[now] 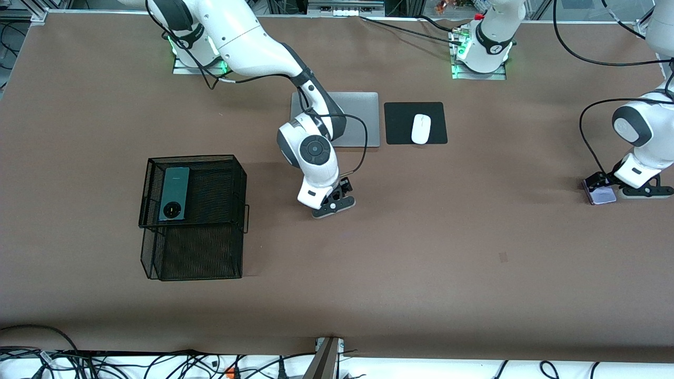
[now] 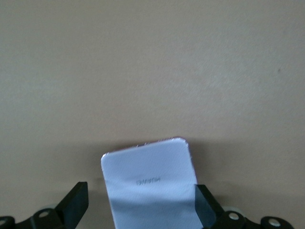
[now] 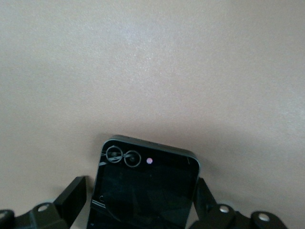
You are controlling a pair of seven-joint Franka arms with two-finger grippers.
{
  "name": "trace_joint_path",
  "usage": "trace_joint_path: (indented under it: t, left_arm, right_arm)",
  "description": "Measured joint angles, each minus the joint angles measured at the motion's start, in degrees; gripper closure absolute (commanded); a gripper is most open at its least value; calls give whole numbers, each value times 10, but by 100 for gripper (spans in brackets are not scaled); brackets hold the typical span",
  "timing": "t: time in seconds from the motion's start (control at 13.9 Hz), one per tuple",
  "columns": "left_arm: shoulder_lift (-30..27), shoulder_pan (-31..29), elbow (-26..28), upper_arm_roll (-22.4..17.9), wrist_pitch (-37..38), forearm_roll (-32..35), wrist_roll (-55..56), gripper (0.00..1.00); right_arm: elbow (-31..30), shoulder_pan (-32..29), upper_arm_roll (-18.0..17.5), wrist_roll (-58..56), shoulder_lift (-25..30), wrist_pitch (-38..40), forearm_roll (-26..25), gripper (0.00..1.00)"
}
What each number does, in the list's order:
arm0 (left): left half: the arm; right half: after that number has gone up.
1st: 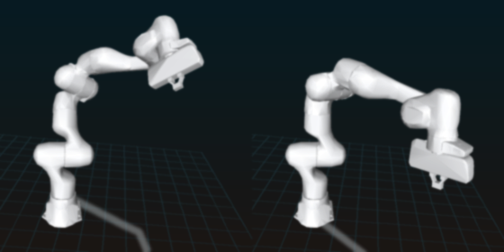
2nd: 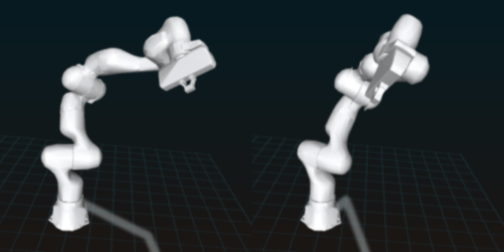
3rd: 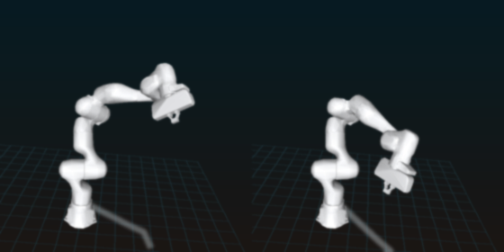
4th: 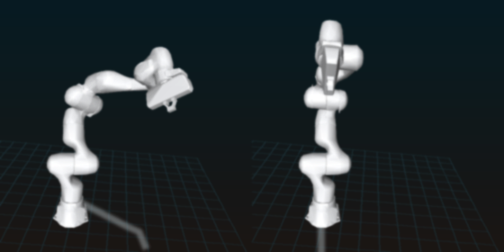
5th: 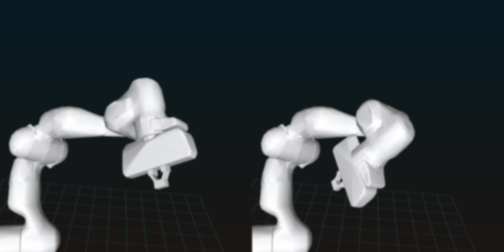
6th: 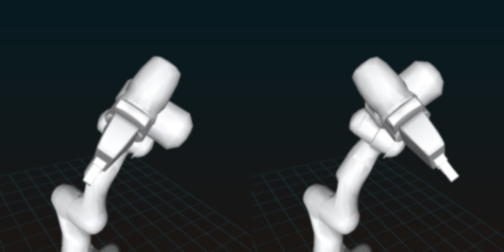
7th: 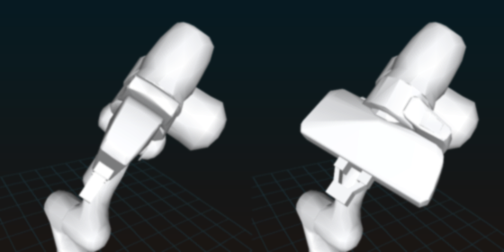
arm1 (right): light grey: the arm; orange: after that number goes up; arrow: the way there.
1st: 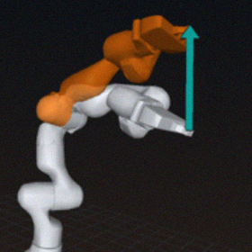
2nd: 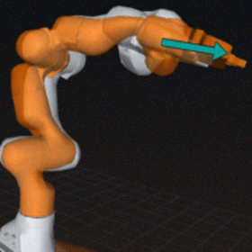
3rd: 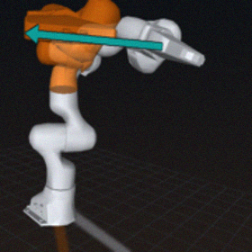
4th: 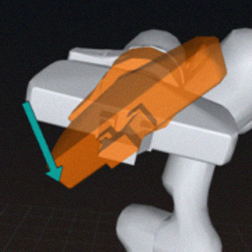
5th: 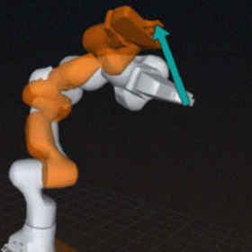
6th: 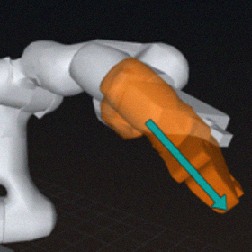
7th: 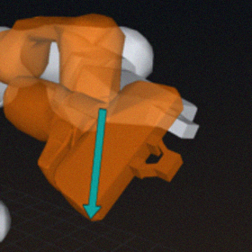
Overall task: Place phones with both arms
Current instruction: 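Carry the flip phone into the basket while the left gripper lifts the white phone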
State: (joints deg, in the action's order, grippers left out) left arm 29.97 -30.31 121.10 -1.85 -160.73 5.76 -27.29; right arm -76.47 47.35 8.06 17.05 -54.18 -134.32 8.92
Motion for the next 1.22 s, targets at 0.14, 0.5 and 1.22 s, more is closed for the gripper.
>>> trace_joint_path:
  t: [0.14, 0.5, 1.22]
  left_arm:
    - [2, 0, -4, 3, 0, 0, 0, 0]
    - [15, -9, -8, 6, 0, -20, 1, 0]
    - [25, -29, -11, 29, -1, -70, 2, 12]
  right_arm:
    - [1, 0, 2, 0, 0, 0, -1, 66]
    - [4, 0, 3, 2, 1, 2, -1, 100]
    - [32, -5, 135, -23, 123, 172, -3, 100]
